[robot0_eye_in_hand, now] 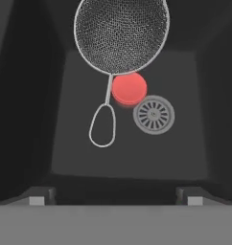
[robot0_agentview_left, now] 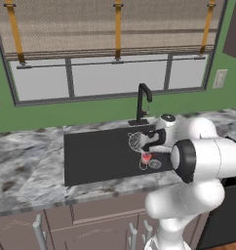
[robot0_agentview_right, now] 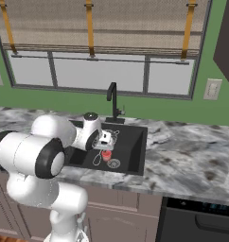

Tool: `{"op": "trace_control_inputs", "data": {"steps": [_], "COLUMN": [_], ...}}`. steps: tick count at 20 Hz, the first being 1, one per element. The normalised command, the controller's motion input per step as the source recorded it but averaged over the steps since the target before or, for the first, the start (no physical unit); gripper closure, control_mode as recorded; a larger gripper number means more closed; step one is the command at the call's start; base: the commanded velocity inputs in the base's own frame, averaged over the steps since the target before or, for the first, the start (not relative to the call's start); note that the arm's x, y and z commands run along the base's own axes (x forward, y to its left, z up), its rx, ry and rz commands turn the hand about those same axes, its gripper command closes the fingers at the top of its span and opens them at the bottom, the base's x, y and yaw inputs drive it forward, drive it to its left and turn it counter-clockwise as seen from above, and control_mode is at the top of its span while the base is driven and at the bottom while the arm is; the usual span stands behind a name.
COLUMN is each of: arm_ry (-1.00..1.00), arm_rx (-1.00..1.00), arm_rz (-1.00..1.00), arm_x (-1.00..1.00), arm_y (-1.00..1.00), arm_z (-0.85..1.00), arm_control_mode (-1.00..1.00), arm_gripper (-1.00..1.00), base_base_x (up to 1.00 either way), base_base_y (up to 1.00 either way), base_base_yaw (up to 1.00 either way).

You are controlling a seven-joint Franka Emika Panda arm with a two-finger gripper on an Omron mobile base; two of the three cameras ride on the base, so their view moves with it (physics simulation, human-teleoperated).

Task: Pick the strainer and bowl and place them in the sink. Then turn on the water.

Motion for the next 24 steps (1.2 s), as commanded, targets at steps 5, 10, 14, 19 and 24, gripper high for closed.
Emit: {"op": "trace_control_inputs", "data": {"steps": [5,10,14,19,24], "arm_ry": [-0.04,0.0,0.01,0.06,0.07], "arm_rx": [0.0,0.0,0.0,0.0,0.0], "arm_rz": [0.0,0.0,0.0,0.0,0.0], "arm_x": [-0.45,-0.38,-0.24,-0.14,-0.2], "arm_y": [0.0,0.0,0.0,0.04,0.03], "arm_z": [0.52,0.55,0.62,0.61,0.48], "arm_control_mode": [-1.0,-1.0,-1.0,-1.0,-1.0], "arm_gripper": [-1.0,-1.0,-1.0,-1.0,-1.0], "base_base_x": [0.0,0.0,0.0,0.0,0.0], "base_base_y": [0.0,0.0,0.0,0.0,0.0], "base_base_yaw": [0.0,0.0,0.0,0.0,0.0]}}
